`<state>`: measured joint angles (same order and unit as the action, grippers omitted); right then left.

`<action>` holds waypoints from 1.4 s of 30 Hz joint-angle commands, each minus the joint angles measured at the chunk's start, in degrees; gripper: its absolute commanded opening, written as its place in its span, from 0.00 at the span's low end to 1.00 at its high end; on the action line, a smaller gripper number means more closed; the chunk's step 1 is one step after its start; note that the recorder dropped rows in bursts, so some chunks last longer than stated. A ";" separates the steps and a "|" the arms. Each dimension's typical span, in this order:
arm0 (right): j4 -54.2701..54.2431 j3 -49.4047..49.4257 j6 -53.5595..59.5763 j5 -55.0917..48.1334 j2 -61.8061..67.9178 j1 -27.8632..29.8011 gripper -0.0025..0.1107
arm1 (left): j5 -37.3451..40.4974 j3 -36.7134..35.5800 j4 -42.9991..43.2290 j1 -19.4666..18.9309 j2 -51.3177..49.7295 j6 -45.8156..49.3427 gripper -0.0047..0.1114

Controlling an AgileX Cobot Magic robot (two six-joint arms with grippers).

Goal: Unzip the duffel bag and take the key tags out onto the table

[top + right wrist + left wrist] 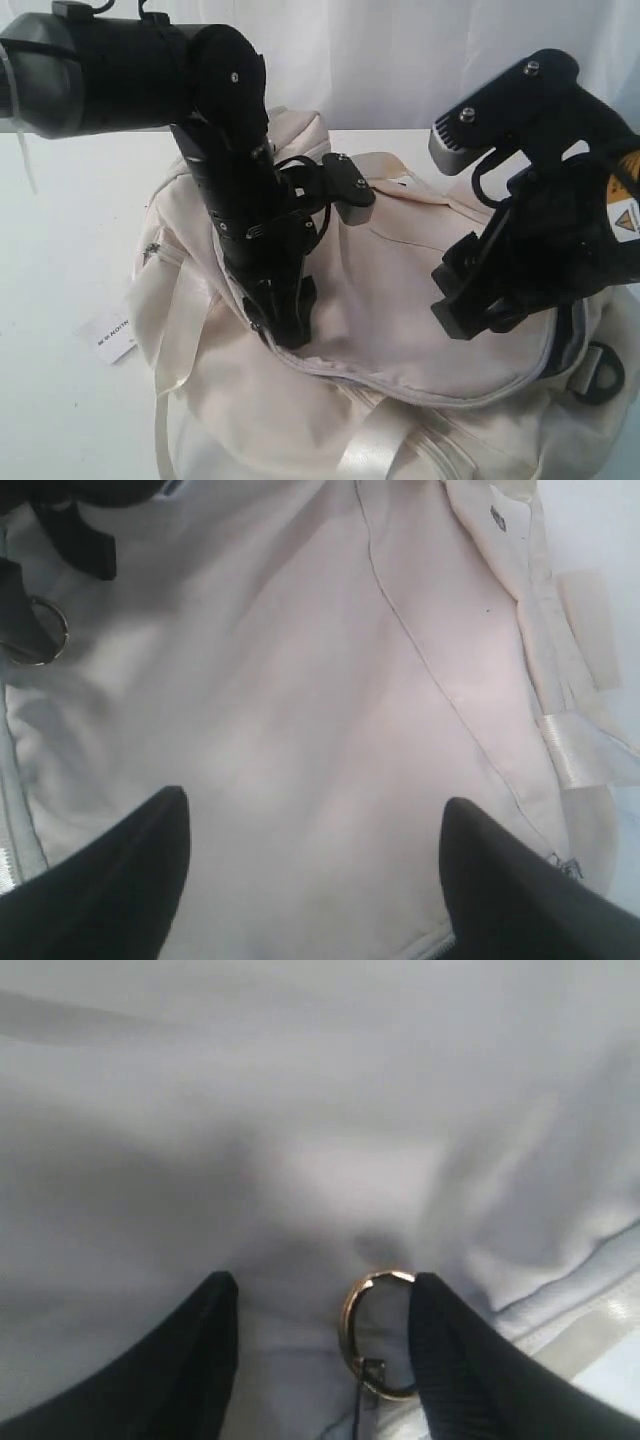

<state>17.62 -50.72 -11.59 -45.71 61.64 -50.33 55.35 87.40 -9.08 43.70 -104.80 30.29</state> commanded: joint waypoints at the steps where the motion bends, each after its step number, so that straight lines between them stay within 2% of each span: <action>1: 0.61 0.15 -0.42 -0.26 -0.52 0.15 0.60 | 4.90 -0.02 -2.44 0.33 0.44 -0.30 0.53; 4: 0.61 0.15 -0.54 -0.26 -0.52 0.15 0.60 | 5.16 -0.02 -5.35 0.33 0.82 1.71 0.53; 13: 0.61 0.15 -0.53 -0.46 -0.52 0.15 0.60 | 8.25 -0.02 -5.95 0.33 0.82 3.18 0.53; 24: 0.61 0.15 -0.53 -0.46 -0.52 0.15 0.60 | 7.68 3.46 -6.61 0.38 3.10 19.56 0.53; 38: 0.86 0.15 -0.53 -0.90 -0.52 0.15 0.60 | 7.67 3.35 -4.01 0.38 1.31 19.42 0.53; 42: 0.87 0.15 -0.53 -1.05 -0.52 0.15 0.60 | 7.67 3.35 -3.74 0.38 0.07 19.42 0.58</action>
<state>18.05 -50.72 -11.58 -46.51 61.64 -50.33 61.88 90.72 -12.61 43.84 -104.27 49.85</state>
